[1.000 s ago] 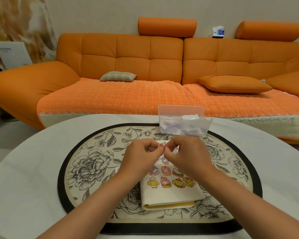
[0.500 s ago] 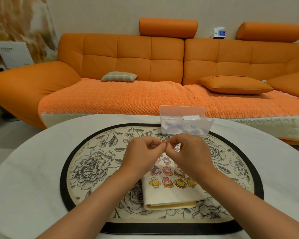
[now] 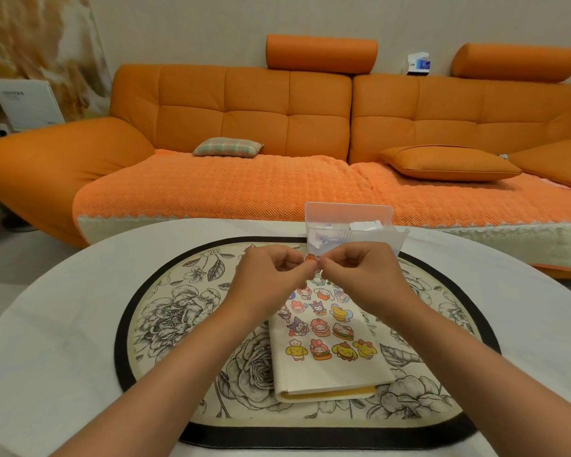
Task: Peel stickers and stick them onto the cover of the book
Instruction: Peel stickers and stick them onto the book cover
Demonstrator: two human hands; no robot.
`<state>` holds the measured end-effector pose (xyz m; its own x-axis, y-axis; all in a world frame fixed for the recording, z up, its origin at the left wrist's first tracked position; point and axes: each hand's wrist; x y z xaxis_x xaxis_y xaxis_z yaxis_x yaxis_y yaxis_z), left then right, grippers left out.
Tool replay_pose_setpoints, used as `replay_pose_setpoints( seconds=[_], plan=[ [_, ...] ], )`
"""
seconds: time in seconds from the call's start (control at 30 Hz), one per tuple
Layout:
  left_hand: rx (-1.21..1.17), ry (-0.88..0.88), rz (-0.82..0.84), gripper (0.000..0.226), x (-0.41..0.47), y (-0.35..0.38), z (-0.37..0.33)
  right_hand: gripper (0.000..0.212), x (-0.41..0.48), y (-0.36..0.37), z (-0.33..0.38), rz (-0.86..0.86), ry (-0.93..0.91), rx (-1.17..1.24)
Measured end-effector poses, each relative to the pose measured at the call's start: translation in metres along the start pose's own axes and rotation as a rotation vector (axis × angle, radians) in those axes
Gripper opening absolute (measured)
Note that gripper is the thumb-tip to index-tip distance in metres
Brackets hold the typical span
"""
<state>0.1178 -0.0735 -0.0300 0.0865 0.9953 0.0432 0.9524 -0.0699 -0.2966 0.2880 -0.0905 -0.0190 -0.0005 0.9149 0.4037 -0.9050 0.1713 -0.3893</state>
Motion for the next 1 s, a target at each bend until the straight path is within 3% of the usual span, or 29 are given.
replay_pose_setpoints(
  seconds=[0.17,0.27,0.33,0.43,0.5,0.7,1.0],
  plan=[
    [0.001,-0.032,-0.029,0.009,-0.005,0.010,-0.002,0.004,-0.003,0.005,-0.012,-0.116,-0.406,-0.598],
    [0.026,-0.055,-0.030,0.015,-0.004,0.010,0.000,0.009,-0.003,0.008,-0.016,-0.159,-0.586,-0.732],
    [0.035,-0.052,-0.041,0.015,-0.003,0.008,0.002,0.008,-0.004,0.009,-0.011,-0.111,-0.489,-0.599],
    [0.005,-0.040,-0.022,0.012,-0.001,0.002,0.003,0.009,0.000,0.004,0.000,0.037,-0.146,-0.084],
    [0.003,-0.018,0.016,0.012,0.000,-0.002,0.001,0.012,0.002,-0.002,0.005,0.069,0.002,0.112],
    [-0.018,0.017,0.102,0.008,-0.001,-0.003,0.000,0.009,0.003,-0.010,0.004,0.131,0.116,0.196],
    [-0.050,0.039,0.117,0.010,-0.001,0.001,0.004,0.008,0.003,-0.013,0.000,0.166,0.035,0.107]
  ],
)
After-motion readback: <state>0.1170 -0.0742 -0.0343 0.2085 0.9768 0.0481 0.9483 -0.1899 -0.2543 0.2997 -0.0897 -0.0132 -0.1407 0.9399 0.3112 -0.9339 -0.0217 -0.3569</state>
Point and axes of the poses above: each hand's wrist, its own x-axis towards the middle knuckle, its own y-axis out of the palm, z = x × y, and after that the axes turned 10 degrees about -y, right-handed
